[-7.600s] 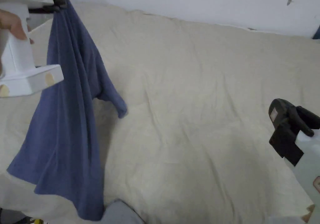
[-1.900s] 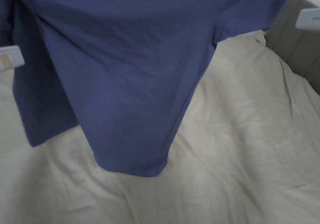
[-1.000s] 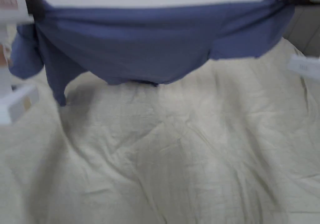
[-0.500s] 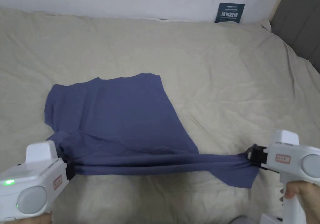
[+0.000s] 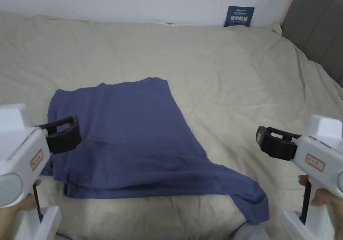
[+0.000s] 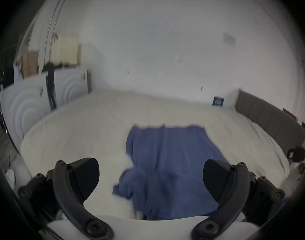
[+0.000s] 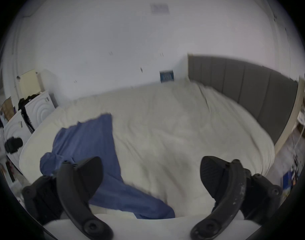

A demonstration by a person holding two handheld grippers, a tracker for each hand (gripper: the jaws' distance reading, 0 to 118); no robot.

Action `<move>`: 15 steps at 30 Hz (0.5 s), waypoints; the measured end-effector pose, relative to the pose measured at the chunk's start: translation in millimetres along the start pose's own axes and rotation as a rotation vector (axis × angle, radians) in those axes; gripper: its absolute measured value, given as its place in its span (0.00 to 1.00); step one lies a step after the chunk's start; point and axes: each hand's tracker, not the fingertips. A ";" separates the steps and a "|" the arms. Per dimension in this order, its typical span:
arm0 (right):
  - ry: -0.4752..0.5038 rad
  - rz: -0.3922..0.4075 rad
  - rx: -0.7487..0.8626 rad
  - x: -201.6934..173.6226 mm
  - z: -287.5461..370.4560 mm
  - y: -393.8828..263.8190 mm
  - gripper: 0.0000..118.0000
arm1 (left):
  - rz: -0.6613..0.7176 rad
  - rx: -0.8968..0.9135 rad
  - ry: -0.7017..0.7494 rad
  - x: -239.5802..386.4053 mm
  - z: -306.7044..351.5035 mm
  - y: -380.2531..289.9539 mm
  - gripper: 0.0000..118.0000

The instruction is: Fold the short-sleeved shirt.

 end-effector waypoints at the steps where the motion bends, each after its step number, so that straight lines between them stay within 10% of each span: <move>1: 0.017 0.022 0.049 -10.8 11.2 4.1 1.00 | -0.035 0.059 -0.002 7.7 5.5 -0.8 1.00; 7: 0.052 0.107 0.188 -58.2 46.3 -0.6 1.00 | -0.190 0.181 0.000 41.2 27.5 -9.4 1.00; 9: 0.057 0.095 0.185 -62.1 45.6 -4.9 1.00 | -0.179 0.171 -0.031 43.2 29.1 -15.8 0.81; 12: 0.088 0.041 0.202 -71.5 52.0 -9.3 0.45 | -0.123 0.137 -0.051 45.0 31.9 -21.0 0.22; 14: 0.083 0.037 0.191 -72.9 52.7 -8.9 0.05 | -0.107 0.123 -0.054 43.7 29.2 -25.1 0.02; 15: 0.085 0.032 0.191 -73.1 52.7 -8.8 0.04 | -0.100 0.120 -0.059 43.8 29.6 -26.5 0.01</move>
